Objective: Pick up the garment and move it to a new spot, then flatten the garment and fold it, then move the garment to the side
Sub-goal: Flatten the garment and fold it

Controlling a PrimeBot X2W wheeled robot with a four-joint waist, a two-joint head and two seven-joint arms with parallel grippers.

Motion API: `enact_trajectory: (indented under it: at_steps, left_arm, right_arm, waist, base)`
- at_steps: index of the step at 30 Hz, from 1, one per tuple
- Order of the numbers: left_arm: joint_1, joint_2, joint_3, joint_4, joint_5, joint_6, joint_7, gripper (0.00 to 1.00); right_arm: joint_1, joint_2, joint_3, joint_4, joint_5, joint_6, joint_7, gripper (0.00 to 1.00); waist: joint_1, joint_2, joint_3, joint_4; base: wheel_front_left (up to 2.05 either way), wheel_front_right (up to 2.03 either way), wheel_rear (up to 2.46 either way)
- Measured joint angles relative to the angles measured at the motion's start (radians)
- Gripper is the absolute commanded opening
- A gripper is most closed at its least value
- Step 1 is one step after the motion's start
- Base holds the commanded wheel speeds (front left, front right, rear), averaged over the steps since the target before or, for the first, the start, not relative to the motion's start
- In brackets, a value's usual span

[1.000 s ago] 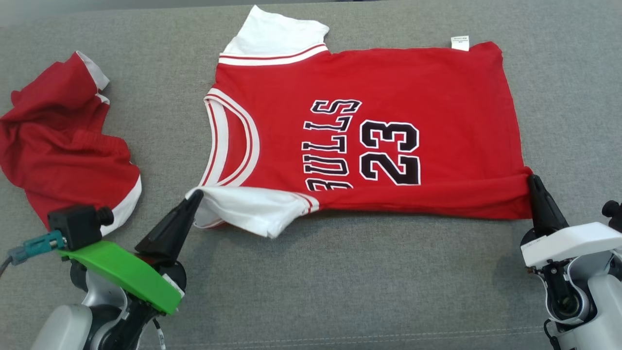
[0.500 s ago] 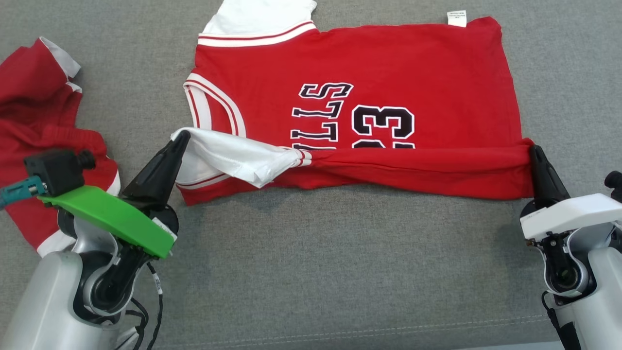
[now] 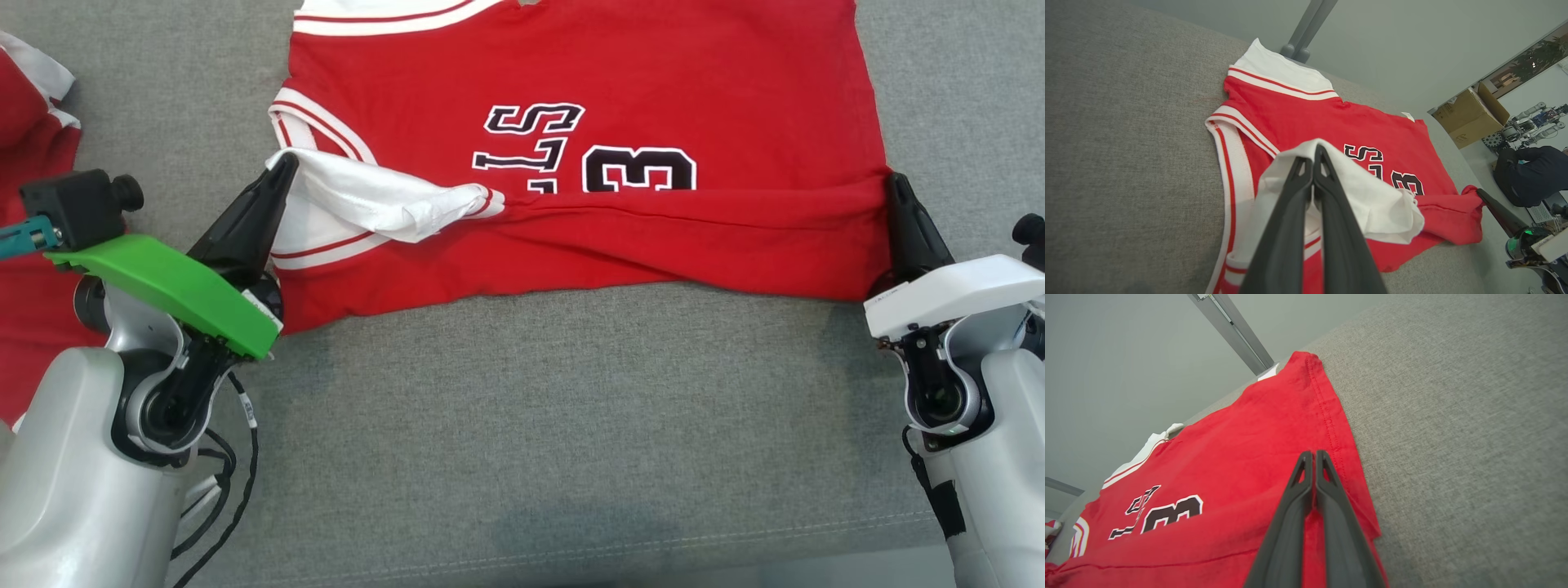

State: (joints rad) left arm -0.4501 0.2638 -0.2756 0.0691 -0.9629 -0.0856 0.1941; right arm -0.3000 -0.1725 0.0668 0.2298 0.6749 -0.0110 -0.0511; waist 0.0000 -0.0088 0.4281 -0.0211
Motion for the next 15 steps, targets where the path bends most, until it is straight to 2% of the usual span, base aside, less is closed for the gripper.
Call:
enact_trajectory:
  at_steps: [15]
  left_arm:
    - [-0.105,-0.025,-0.025,0.145,0.016,-0.02,-0.008,0.0]
  right_arm:
    - [-0.075,-0.008,0.005,0.052,-0.023,-0.019,-0.001,0.0]
  waist:
    - [0.0,0.0,0.035,-0.014]
  base:
    - [0.0,0.0,0.0]
